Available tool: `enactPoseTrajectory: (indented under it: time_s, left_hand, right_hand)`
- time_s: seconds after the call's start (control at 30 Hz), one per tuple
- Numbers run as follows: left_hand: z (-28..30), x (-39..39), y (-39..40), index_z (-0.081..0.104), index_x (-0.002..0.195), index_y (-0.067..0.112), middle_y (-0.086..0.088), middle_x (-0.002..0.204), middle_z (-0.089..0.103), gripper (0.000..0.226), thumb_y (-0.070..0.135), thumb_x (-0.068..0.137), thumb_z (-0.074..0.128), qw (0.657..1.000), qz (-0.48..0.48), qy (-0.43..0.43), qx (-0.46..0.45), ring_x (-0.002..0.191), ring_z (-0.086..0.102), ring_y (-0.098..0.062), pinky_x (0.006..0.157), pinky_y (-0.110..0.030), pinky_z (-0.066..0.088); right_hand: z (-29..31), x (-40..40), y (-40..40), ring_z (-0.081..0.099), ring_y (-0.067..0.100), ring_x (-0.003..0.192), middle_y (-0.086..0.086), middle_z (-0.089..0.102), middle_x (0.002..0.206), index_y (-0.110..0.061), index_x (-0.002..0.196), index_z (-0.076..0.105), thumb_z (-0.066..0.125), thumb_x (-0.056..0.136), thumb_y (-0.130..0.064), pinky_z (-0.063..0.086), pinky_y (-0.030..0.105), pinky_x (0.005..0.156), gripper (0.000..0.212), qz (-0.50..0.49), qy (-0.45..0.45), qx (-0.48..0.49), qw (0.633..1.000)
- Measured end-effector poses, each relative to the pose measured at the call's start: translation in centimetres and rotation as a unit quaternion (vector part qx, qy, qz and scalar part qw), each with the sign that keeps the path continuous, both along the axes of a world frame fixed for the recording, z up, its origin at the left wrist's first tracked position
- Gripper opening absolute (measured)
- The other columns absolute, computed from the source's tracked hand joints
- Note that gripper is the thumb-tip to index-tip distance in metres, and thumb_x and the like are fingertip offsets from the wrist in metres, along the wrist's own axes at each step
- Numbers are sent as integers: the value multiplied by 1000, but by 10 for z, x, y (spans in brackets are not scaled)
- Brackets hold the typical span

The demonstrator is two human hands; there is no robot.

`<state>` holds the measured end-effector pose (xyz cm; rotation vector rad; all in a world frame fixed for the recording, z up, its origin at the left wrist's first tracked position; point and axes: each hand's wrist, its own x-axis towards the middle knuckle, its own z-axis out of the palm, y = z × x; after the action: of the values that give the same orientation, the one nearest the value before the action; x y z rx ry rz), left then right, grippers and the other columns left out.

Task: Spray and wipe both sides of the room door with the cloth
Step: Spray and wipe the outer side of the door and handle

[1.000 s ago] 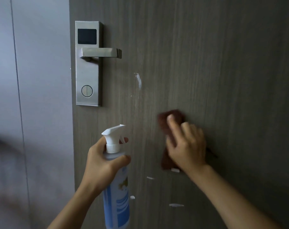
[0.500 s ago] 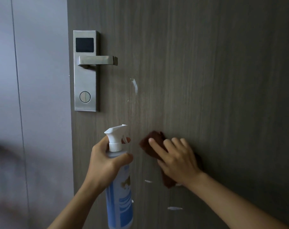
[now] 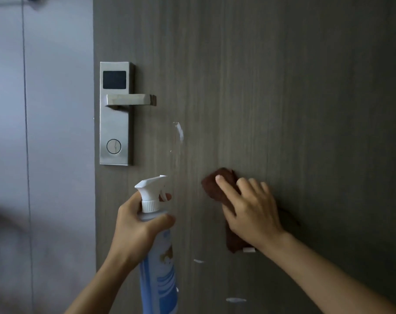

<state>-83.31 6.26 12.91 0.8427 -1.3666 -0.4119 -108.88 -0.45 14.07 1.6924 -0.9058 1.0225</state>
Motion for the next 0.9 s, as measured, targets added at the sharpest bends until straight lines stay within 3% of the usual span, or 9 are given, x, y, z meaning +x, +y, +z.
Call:
enactPoseTrajectory:
  time_s: [0.2, 0.33, 0.57, 0.7, 0.8, 0.9]
  left_hand:
    - [32, 1, 3, 68, 91, 31, 2, 88, 75, 34, 25, 60, 80, 998, 51, -1, -42, 74, 74, -19, 66, -41, 65]
    - [45, -1, 2, 64, 91, 44, 7, 93, 75, 38, 25, 62, 79, 995, 65, -32, -74, 77, 73, -17, 67, -43, 65]
    - [66, 3, -2, 69, 97, 24, 4, 89, 75, 36, 26, 62, 79, 995, 60, -21, -82, 75, 73, -19, 67, -48, 65]
    - [72, 4, -3, 67, 95, 26, 7, 90, 75, 34, 25, 63, 79, 993, 65, -30, -96, 76, 72, -18, 68, -46, 65]
    - [75, 3, -1, 66, 101, 29, 11, 93, 74, 38, 28, 65, 79, 993, 59, -38, -99, 79, 72, -16, 67, -40, 65]
    - [79, 3, -1, 69, 99, 25, 4, 87, 73, 36, 29, 64, 78, 995, 48, -36, -82, 76, 71, -19, 64, -41, 63]
  right_hand:
    - [100, 19, 0, 51, 33, 86, 10, 53, 95, -20, 148, 54, 65, 94, -36, 42, 45, 74, 57, 17, -74, -27, 997]
    - [144, 27, -11, 52, 35, 91, 11, 56, 99, -24, 148, 53, 66, 93, -37, 41, 45, 76, 59, -19, -74, -31, 997]
    - [147, 27, -17, 50, 34, 90, 16, 52, 107, -22, 156, 36, 52, 96, -49, 41, 45, 76, 68, -84, -40, -26, 995]
    - [146, 25, -18, 47, 34, 90, 18, 49, 109, -16, 158, 31, 48, 91, -49, 42, 45, 75, 76, -78, -27, -29, 996]
    - [145, 21, -22, 46, 40, 102, 24, 43, 126, -10, 159, 30, 47, 86, -44, 45, 50, 82, 83, -59, -7, -37, 998]
    - [149, 11, -26, 44, 44, 116, 25, 34, 139, -7, 161, 26, 47, 85, -38, 46, 56, 90, 85, -35, 53, -54, 996]
